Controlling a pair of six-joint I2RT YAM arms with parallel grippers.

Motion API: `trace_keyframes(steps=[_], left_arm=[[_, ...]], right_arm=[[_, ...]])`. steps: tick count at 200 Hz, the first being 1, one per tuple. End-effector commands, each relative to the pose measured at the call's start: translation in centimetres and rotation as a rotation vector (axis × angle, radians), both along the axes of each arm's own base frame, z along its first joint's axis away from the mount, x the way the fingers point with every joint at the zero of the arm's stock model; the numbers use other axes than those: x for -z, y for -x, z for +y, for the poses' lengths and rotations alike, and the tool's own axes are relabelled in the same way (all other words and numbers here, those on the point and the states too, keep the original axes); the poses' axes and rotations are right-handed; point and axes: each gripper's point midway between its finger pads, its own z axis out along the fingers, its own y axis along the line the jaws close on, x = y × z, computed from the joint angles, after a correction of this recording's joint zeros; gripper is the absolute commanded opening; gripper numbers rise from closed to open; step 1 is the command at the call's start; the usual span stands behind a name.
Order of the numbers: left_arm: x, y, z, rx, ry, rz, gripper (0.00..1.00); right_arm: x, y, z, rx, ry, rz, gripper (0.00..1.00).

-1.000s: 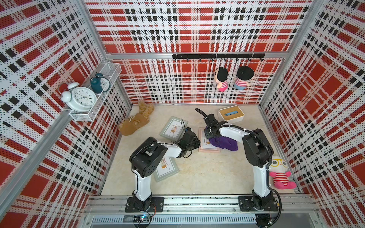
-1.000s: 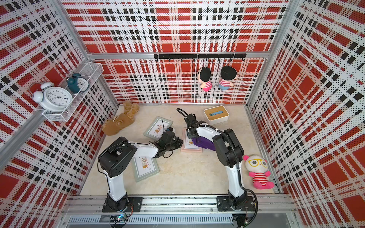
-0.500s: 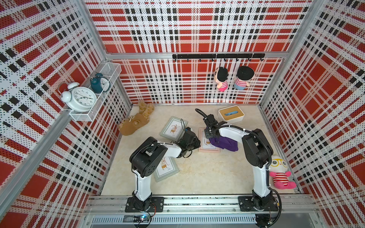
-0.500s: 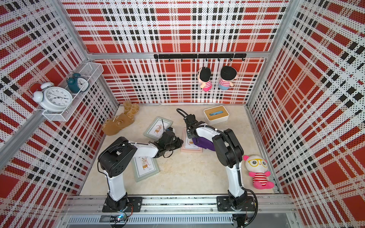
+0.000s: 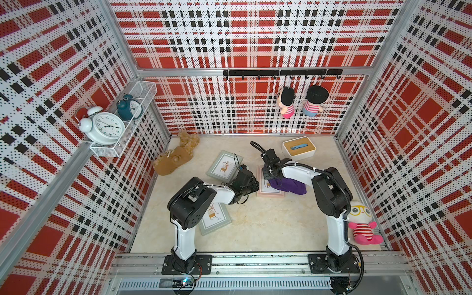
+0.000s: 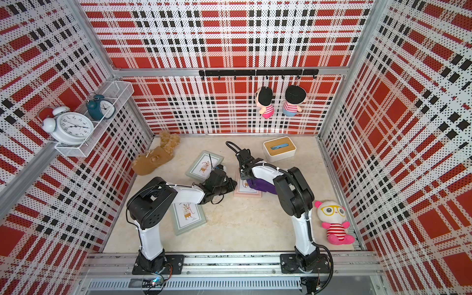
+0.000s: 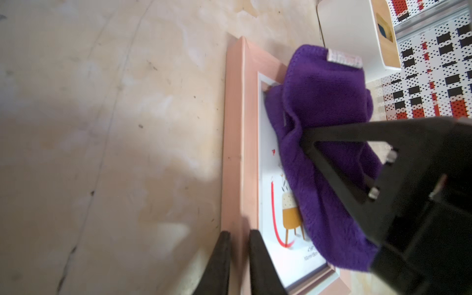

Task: Wipe the picture frame with a cloth
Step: Wipe the dirt from the picture frame.

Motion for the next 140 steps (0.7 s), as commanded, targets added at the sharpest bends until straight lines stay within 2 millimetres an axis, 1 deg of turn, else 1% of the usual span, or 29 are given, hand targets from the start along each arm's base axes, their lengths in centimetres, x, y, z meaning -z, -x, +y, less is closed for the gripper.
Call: trace_keyframes(steps=[1,14,20,23,31,41,59,69,81,98,105,122,127,140], left_arm=[[6.4,5.4,1.8,0.063,-0.142,0.228,0.17],[6.4,5.4,1.8,0.062,-0.142,0.228,0.17],[6.4,5.4,1.8,0.061,-0.142,0.229,0.17],[6.4,5.4,1.8,0.062,-0.142,0.228,0.17],[6.4,5.5,1.8,0.060,-0.143,0.229,0.17],[6.5,5.5,1.9,0.059,-0.143,0.230,0.17],[6.5,5.6,2.0,0.058,-0.146,0.232,0.17],[6.6,5.7,2.1,0.059,-0.147,0.232,0.17],[6.5,5.7,2.1,0.057,-0.147,0.231,0.17],[6.5,5.7,2.0,0.057,-0.142,0.230,0.17],[6.5,5.7,2.1,0.056,-0.143,0.232,0.17],[6.7,5.8,2.0,0.056,-0.141,0.234,0.17],[6.6,5.7,2.0,0.056,-0.140,0.233,0.17],[6.7,5.8,2.0,0.056,-0.139,0.235,0.17]], right_arm=[[1.9,2.5,0.3,-0.084,0.068,0.061,0.00],[2.2,3.6,2.6,-0.156,0.039,0.060,0.00],[2.4,3.7,2.9,-0.159,0.033,0.058,0.00],[2.6,3.9,3.5,-0.171,0.009,0.070,0.00],[2.7,3.8,3.7,-0.162,-0.009,0.070,0.00],[2.7,3.2,3.2,-0.128,0.000,0.055,0.00],[2.7,1.7,0.4,-0.023,0.050,0.029,0.00],[2.7,1.4,-0.8,0.011,0.057,0.020,0.00],[2.4,1.5,-1.4,-0.002,0.058,0.002,0.00],[2.4,3.1,-0.3,-0.105,0.013,0.016,0.00],[2.4,4.2,0.9,-0.169,-0.031,0.031,0.00],[2.6,6.3,2.5,-0.263,-0.079,0.048,0.00],[2.8,6.6,2.7,-0.273,-0.087,0.054,0.00],[2.8,6.4,2.8,-0.257,-0.100,0.045,0.00]])
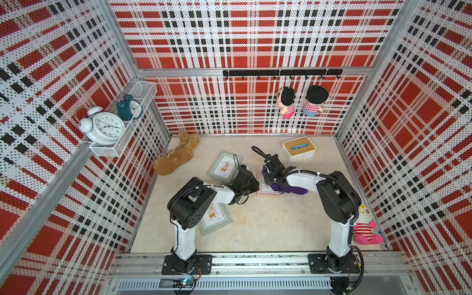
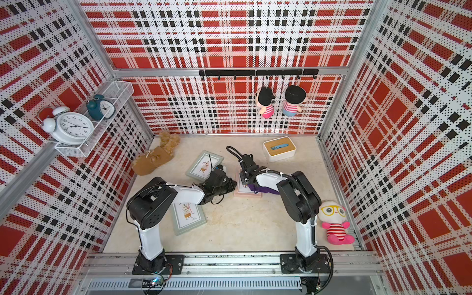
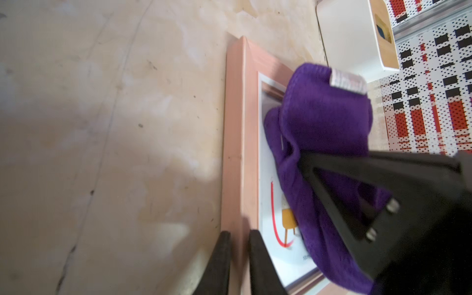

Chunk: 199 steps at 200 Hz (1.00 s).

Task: Wipe the picture frame with a cloth
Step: Wipe the dirt from the picture frame.

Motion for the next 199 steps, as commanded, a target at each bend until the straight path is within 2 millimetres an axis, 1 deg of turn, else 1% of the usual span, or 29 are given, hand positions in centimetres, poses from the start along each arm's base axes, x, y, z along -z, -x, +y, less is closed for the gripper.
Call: trace_keyframes(steps=[1,12,35,40,46,57,64,75,87,108,118,123,132,139,157,171,184,195,199], left_arm=[[6.7,5.8,2.0,0.059,-0.145,0.236,0.17],[6.6,5.7,2.0,0.057,-0.144,0.233,0.17],[6.6,5.8,2.0,0.061,-0.143,0.234,0.17],[6.7,5.8,2.0,0.063,-0.144,0.235,0.17],[6.6,5.8,2.0,0.061,-0.143,0.235,0.17],[6.7,5.8,2.0,0.061,-0.144,0.235,0.17],[6.6,5.8,2.0,0.062,-0.142,0.233,0.17],[6.6,5.9,2.0,0.062,-0.144,0.234,0.17],[6.5,5.9,2.0,0.062,-0.143,0.233,0.17],[6.6,5.9,1.9,0.065,-0.140,0.234,0.17],[6.6,5.8,1.8,0.065,-0.138,0.232,0.17],[6.6,5.8,1.8,0.066,-0.138,0.233,0.17],[6.5,5.8,1.8,0.065,-0.136,0.229,0.17],[6.6,5.8,1.8,0.065,-0.138,0.231,0.17],[6.8,5.8,1.8,0.064,-0.138,0.235,0.17],[6.6,5.8,1.6,0.067,-0.131,0.234,0.17],[6.4,5.7,1.5,0.071,-0.129,0.230,0.17],[6.0,5.7,1.2,0.075,-0.116,0.233,0.18],[5.8,5.6,1.1,0.074,-0.109,0.232,0.19]], right_arm=[[2.7,3.3,1.3,-0.104,-0.013,0.111,0.00],[2.8,2.2,0.9,-0.066,0.009,0.093,0.00],[2.2,-1.1,0.5,0.040,0.052,0.060,0.00],[2.0,-1.9,0.0,0.079,0.072,0.044,0.00],[1.8,-2.6,-0.2,0.104,0.082,0.035,0.00],[1.7,-3.2,-0.7,0.144,0.107,0.034,0.00],[1.7,-3.2,-1.1,0.165,0.122,0.039,0.00],[2.0,-2.6,-1.2,0.161,0.122,0.060,0.00],[2.3,-1.1,-0.7,0.114,0.102,0.081,0.00],[3.3,2.4,0.5,0.001,0.080,0.132,0.00],[3.7,3.3,0.5,-0.015,0.076,0.153,0.00],[3.7,3.4,0.4,-0.014,0.071,0.154,0.00],[3.7,3.1,0.2,0.003,0.077,0.144,0.00],[3.6,2.4,0.2,0.020,0.081,0.136,0.00],[2.6,-0.5,1.0,0.067,0.059,0.112,0.00],[2.1,-2.7,0.8,0.130,0.050,0.094,0.00],[1.5,-3.2,-0.1,0.170,0.054,0.099,0.00],[0.4,-2.8,-0.9,0.175,0.050,0.082,0.00],[0.1,-2.4,-1.2,0.168,0.046,0.085,0.00]])
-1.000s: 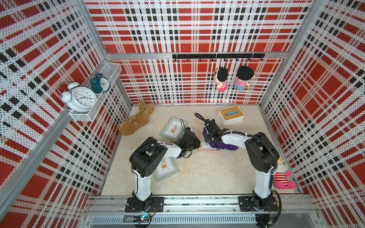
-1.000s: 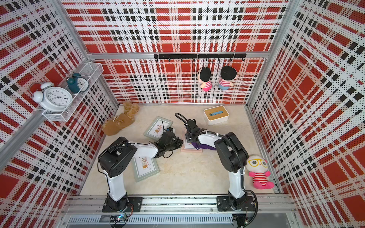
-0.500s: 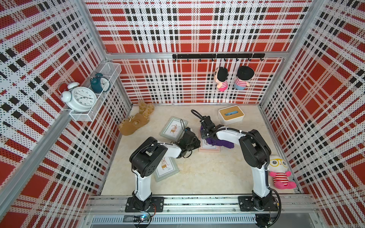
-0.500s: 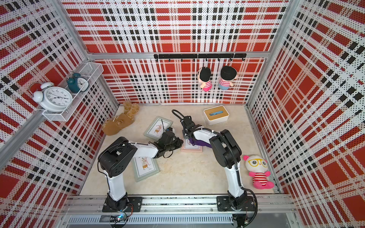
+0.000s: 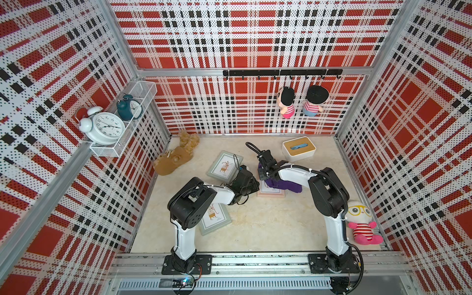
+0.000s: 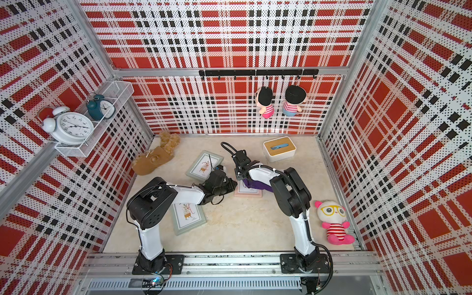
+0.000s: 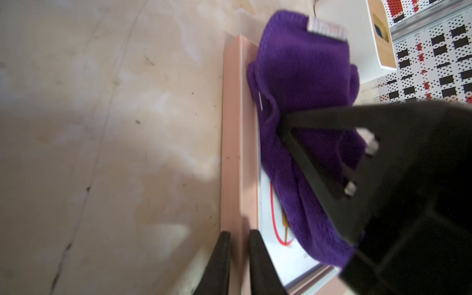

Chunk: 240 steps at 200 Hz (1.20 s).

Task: Wipe the picture frame with a cloth
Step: Wipe the dirt from the picture frame.

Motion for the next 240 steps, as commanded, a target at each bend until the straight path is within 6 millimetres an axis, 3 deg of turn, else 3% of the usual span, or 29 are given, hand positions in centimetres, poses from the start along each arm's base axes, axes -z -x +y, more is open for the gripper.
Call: trace_keyframes(steps=[1,38,67,95,114,141,192,240], left_arm=[[5.7,5.4,1.1,0.073,-0.115,0.231,0.19],[1.9,4.3,-1.5,0.122,-0.019,0.186,0.24],[-0.7,3.4,-2.9,0.141,0.031,0.145,0.28],[-1.0,2.5,-1.9,0.103,0.017,0.129,0.38],[-1.3,1.3,-0.9,0.074,0.030,0.116,0.42],[-1.9,0.2,-1.5,0.094,0.079,0.097,0.41],[-0.6,-0.7,-2.3,0.112,0.081,0.107,0.32],[1.3,0.0,-1.5,0.093,0.040,0.153,0.23]], right_arm=[[0.4,1.7,-2.5,0.042,0.027,0.069,0.00],[-4.0,5.5,-5.8,0.043,0.024,0.042,0.00],[-5.7,6.0,-8.0,0.094,0.076,0.023,0.00],[-6.1,5.8,-8.3,0.100,0.094,0.019,0.00],[-5.2,6.1,-6.4,0.012,0.035,0.058,0.00],[-2.2,6.9,-3.4,-0.076,-0.066,0.167,0.00],[0.5,6.6,-2.6,-0.060,-0.089,0.218,0.00],[1.2,5.4,-3.0,-0.023,-0.039,0.212,0.00]])
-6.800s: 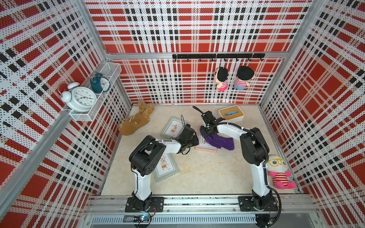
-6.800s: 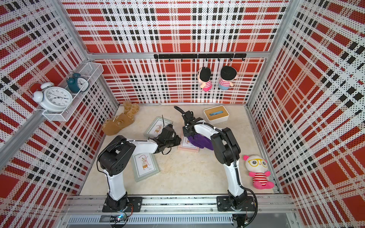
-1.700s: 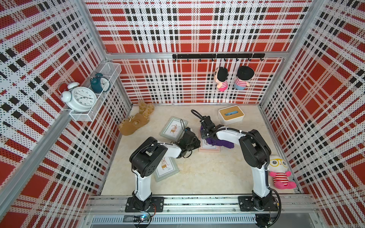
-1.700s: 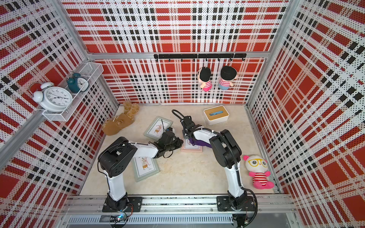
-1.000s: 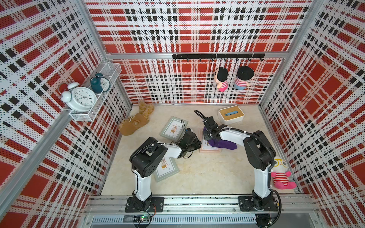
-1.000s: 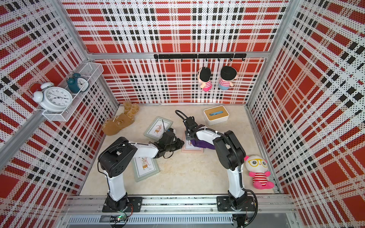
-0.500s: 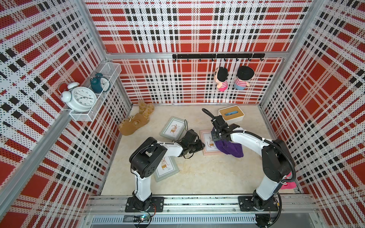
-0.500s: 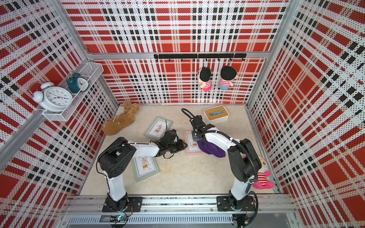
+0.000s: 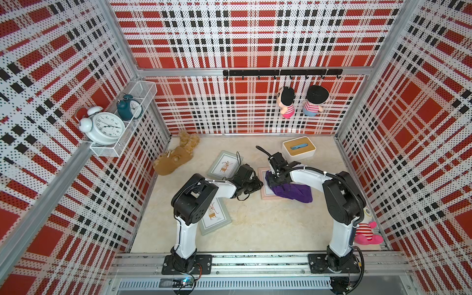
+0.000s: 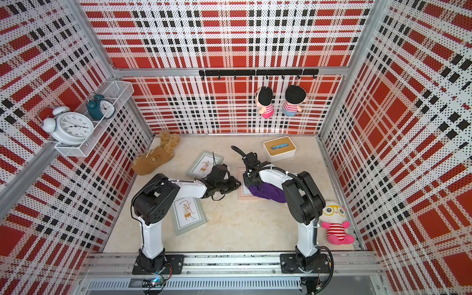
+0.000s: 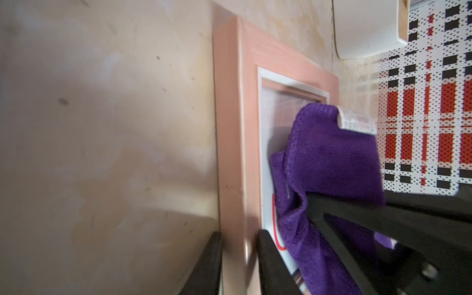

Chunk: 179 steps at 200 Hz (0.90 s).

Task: Wipe the picture frame with a cloth
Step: Wipe the dirt from the picture frame.

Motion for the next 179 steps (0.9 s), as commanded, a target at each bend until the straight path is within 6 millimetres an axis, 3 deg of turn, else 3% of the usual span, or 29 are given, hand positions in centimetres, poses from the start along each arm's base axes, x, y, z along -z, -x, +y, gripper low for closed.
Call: trace_keyframes(steps=[1,30,45,76,95,109,130,161,179], left_arm=[[1.5,0.4,0.4,0.003,-0.035,0.025,0.23],[2.9,1.5,1.0,0.002,-0.076,0.060,0.20],[3.8,2.2,1.4,0.003,-0.112,0.076,0.20],[4.9,3.0,2.2,-0.018,-0.140,0.103,0.19],[5.2,3.2,2.4,-0.026,-0.149,0.107,0.19],[5.1,3.2,2.3,-0.029,-0.149,0.105,0.19],[5.2,3.2,2.3,-0.027,-0.150,0.102,0.19],[5.3,3.3,2.5,-0.031,-0.156,0.100,0.18],[5.4,3.4,2.6,-0.036,-0.157,0.102,0.18]], right_arm=[[1.0,-0.8,0.1,0.014,0.023,0.008,0.00],[1.2,-2.1,0.2,0.051,0.046,-0.001,0.00],[1.5,-1.9,0.4,0.059,0.038,0.015,0.00],[2.5,2.0,0.9,0.024,0.050,0.076,0.00],[3.3,4.6,-0.1,0.027,0.093,0.114,0.00],[3.3,5.2,-0.9,0.044,0.113,0.112,0.00],[2.9,3.5,-1.1,0.066,0.133,0.078,0.00],[0.8,-2.1,1.0,0.090,0.109,-0.015,0.00],[0.4,-3.3,2.1,0.082,0.084,-0.018,0.00]])
